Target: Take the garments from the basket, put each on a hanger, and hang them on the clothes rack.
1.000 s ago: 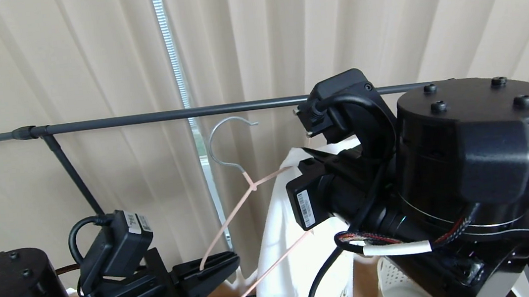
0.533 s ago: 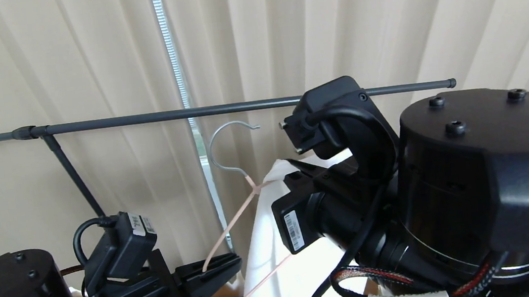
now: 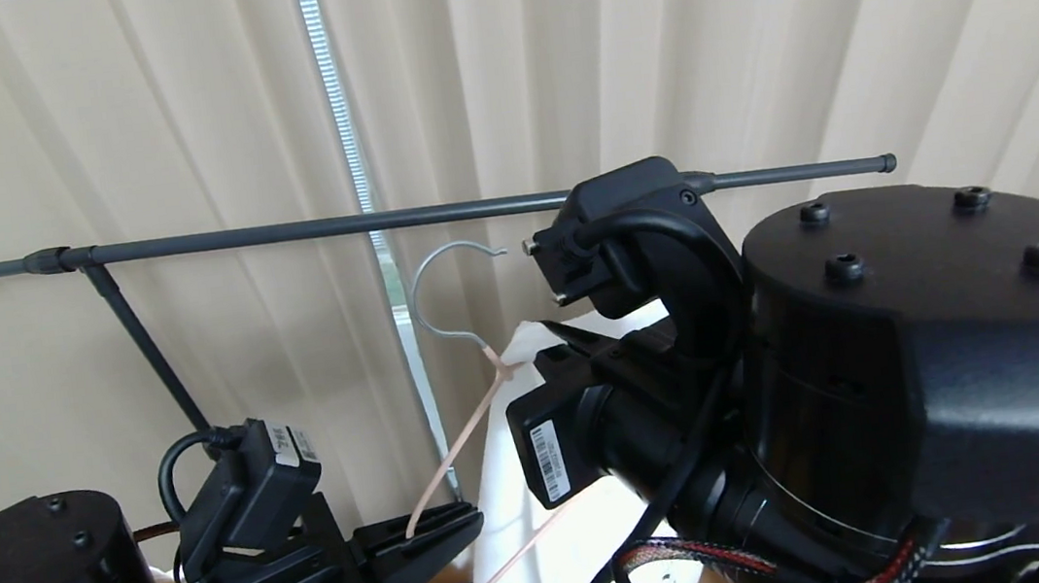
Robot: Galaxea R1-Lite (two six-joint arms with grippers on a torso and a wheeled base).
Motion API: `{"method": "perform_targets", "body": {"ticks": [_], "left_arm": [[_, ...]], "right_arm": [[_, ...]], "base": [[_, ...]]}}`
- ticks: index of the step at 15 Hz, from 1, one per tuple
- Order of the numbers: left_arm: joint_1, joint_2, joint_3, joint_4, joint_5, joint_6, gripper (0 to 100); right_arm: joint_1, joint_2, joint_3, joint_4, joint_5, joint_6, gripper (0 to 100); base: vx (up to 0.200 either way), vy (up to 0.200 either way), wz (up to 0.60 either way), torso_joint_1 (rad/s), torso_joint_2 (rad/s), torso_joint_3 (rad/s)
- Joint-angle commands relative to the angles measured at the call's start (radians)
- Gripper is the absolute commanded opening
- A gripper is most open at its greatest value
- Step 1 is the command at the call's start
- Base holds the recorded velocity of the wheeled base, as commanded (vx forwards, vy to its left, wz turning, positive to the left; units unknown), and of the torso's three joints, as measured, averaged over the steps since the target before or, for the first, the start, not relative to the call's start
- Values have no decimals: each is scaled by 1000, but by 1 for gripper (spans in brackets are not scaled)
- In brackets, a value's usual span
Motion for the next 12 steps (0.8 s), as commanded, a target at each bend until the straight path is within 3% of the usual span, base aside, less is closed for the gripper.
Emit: {"method": "perform_targets", "body": {"ticks": [1,5,12], "left_arm": [[0,0,3,1,-1,0,0],[-12,-1,6,1,-1,0,0],[-12,-3,13,-22,-1,0,0]], "right_arm": [[-6,5,-2,-1,-5,0,100],[-76,-6,-15,-3,-10,-1,100],[-84,-2,-22,-3,-17,-1,100]], "base": [[0,0,0,0,0,0],[0,0,0,0,0,0],[0,0,0,0,0,0]]}}
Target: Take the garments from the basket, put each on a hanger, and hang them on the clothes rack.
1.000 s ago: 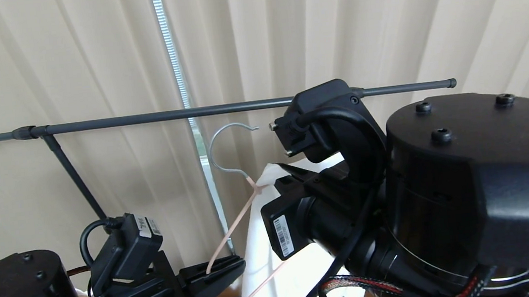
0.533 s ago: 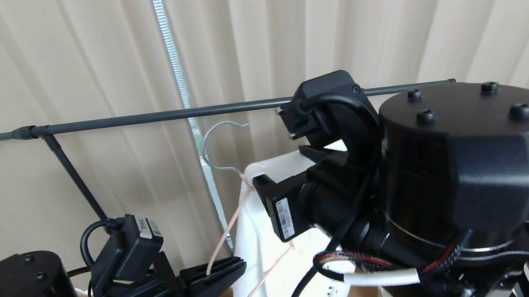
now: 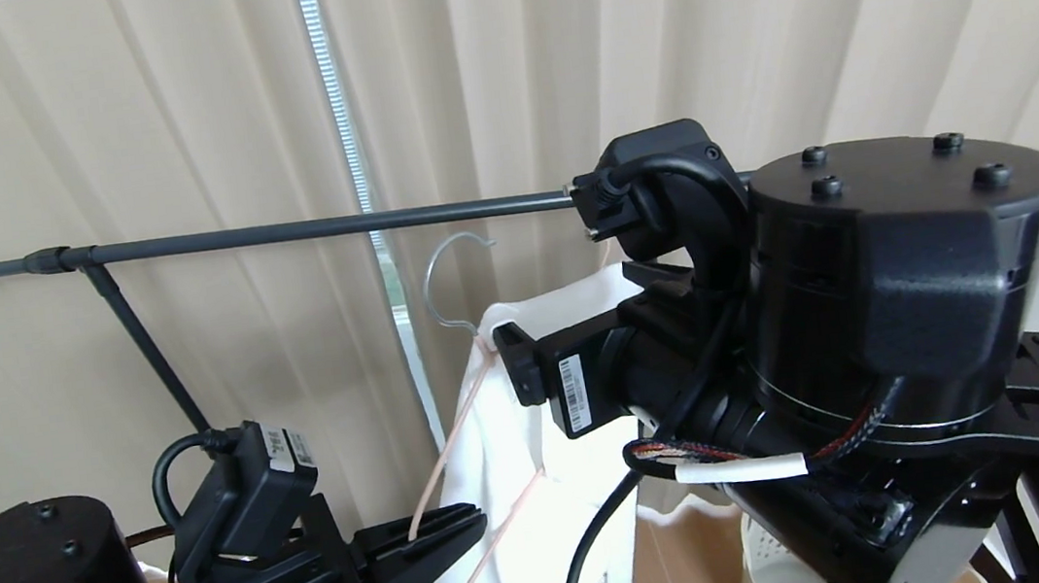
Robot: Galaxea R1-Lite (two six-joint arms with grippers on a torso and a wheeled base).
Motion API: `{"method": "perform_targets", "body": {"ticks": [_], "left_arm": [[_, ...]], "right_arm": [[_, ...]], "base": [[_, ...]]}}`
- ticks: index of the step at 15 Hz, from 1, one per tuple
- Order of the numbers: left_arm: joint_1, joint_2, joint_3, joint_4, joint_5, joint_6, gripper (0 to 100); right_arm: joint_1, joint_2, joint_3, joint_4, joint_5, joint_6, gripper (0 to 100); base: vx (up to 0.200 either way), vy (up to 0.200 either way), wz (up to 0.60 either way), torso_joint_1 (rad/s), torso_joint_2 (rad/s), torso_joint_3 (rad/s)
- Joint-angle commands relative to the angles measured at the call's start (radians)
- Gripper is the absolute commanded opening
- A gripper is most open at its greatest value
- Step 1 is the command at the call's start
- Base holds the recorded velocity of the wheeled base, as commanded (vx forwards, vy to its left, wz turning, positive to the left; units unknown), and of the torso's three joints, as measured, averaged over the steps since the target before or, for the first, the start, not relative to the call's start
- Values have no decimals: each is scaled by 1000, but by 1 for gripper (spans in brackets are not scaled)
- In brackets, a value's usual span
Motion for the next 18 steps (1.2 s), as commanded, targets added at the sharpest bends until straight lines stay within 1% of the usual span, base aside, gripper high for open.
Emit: {"method": "perform_targets", "body": {"ticks": [1,7,9,10,12,18], "left_arm": [[-2,2,11,-13,-1,0,0],[-2,2,22,-33,-4,0,0],[-2,8,37,-81,-7,0,0],[-2,8,41,-89,-7,-2,0],[-2,8,41,-93,-7,0,0],[5,11,33,-93,-6,0,0]], "right_arm": [[-1,4,-5,-2,-3,0,100],[-16,13,-19,-2,-4,3,100],[-27,12,-22,-1,-6,1,100],[-27,12,-22,-1,-6,1,100],[-27,13,-22,-1,-29,0,100],[-21,-16,-12,10,-38,-8,100]], "base": [[0,0,0,0,0,0],[0,0,0,0,0,0],[0,0,0,0,0,0],[0,0,0,0,0,0],[0,0,0,0,0,0],[0,0,0,0,0,0]]}}
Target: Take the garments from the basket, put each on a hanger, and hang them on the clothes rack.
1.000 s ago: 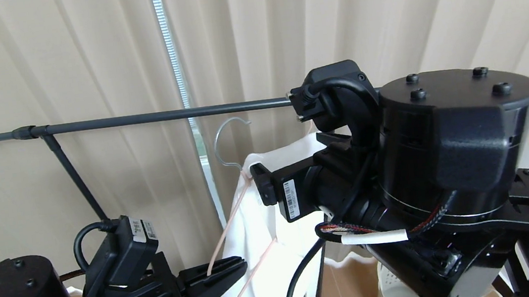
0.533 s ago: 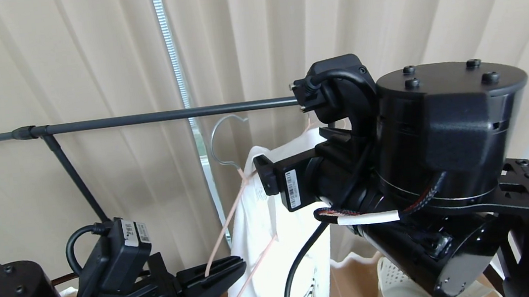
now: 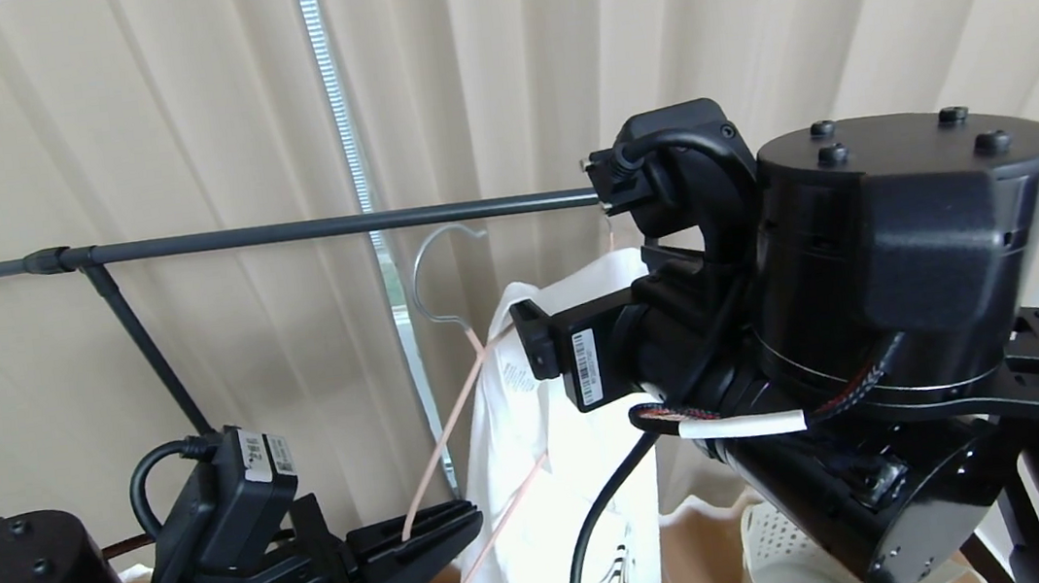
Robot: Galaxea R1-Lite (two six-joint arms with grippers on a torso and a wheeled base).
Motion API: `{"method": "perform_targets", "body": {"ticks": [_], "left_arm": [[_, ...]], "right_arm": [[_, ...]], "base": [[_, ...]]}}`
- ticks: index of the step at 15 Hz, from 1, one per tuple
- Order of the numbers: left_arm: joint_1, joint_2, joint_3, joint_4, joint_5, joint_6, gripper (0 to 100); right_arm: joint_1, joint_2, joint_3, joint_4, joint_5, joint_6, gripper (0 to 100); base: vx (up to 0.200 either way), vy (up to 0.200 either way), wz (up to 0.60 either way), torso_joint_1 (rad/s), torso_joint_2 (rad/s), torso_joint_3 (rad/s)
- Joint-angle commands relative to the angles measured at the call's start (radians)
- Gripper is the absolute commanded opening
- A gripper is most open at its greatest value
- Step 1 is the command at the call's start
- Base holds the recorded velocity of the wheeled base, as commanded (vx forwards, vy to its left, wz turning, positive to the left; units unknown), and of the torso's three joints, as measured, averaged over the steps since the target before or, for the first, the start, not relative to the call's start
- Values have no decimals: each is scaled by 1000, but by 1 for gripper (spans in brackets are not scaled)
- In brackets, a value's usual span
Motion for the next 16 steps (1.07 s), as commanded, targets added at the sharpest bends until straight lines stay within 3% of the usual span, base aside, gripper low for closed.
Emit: {"method": "perform_targets", "body": {"ticks": [1,16], "left_arm": [[3,2,-3,0,1,0,0],[1,10,14,-60,1,-3,0]], "right_arm": [[6,-14,3,-1,-2,-2,100],[56,-74,74,6,3,-48,100]], "base": [[0,0,0,0,0,0],[0,0,0,0,0,0]]}}
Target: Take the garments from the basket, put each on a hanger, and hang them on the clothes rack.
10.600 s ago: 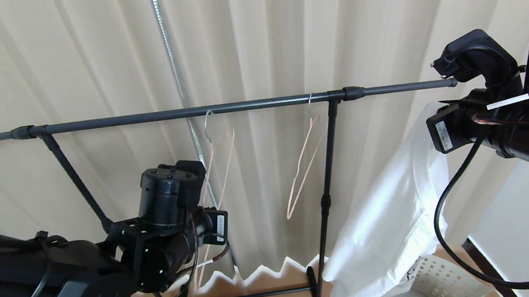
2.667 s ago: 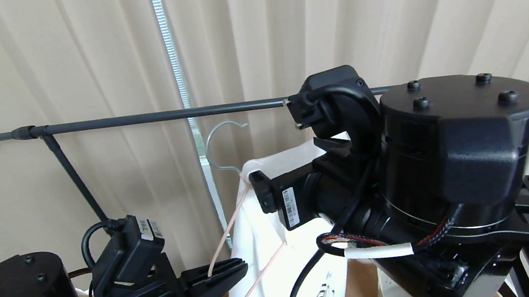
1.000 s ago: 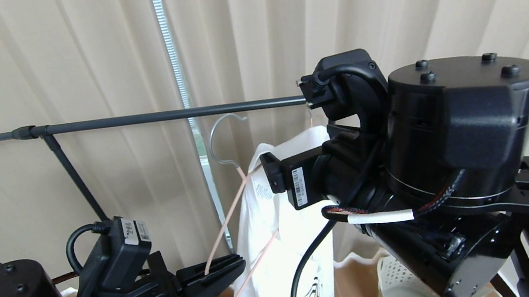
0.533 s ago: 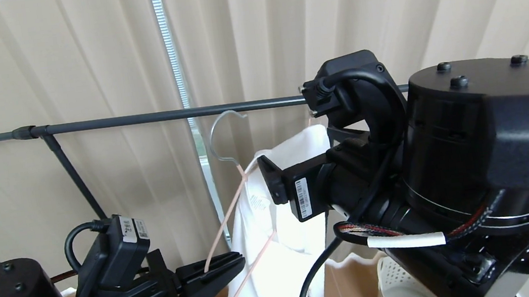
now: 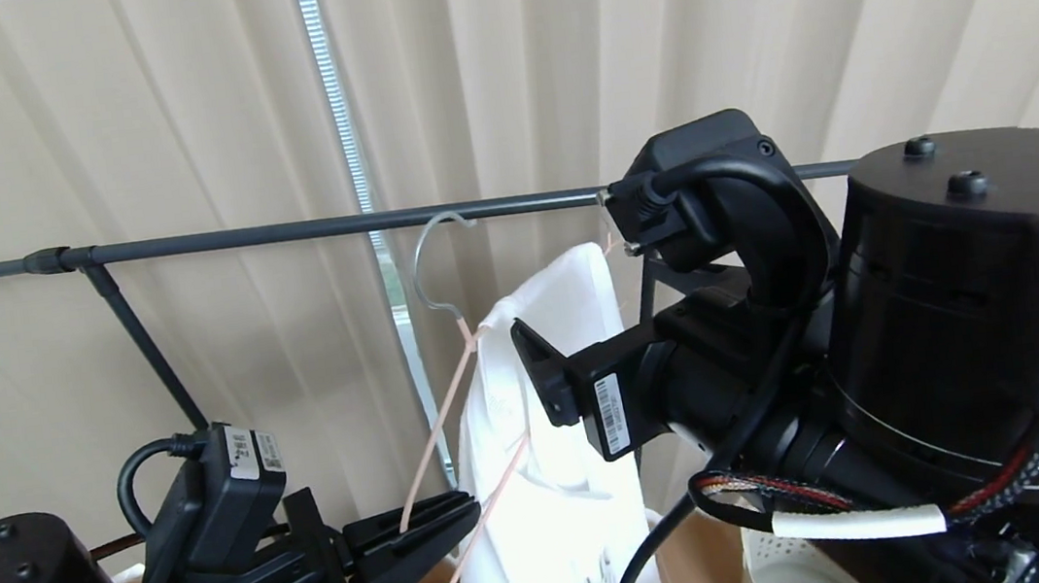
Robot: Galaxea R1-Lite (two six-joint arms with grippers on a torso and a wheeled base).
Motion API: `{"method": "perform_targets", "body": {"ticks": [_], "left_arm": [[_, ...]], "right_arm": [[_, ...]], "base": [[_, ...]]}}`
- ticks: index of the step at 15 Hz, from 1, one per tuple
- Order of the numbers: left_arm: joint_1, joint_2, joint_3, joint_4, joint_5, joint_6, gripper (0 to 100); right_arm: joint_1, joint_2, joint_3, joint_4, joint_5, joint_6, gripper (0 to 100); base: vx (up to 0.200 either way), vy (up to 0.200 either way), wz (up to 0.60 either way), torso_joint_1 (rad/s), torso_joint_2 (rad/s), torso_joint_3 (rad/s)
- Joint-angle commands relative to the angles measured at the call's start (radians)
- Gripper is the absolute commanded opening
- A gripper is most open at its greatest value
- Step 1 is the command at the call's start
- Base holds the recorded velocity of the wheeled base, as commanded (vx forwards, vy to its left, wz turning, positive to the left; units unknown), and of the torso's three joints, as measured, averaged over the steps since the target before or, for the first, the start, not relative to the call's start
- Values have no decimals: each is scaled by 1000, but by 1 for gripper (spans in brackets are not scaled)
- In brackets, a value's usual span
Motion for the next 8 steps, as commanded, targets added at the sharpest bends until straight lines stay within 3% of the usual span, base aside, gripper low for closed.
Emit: {"method": "perform_targets", "body": {"ticks": [1,8], "left_arm": [[-1,1,4,0,-1,1,0],[-1,1,9,-34,-44,4,0]], "right_arm": [[-1,-19,13,-1,4,-10,100],[-50,-65,51,1,81,-69,100]], "base": [[0,0,0,0,0,0],[0,0,0,0,0,0]]}}
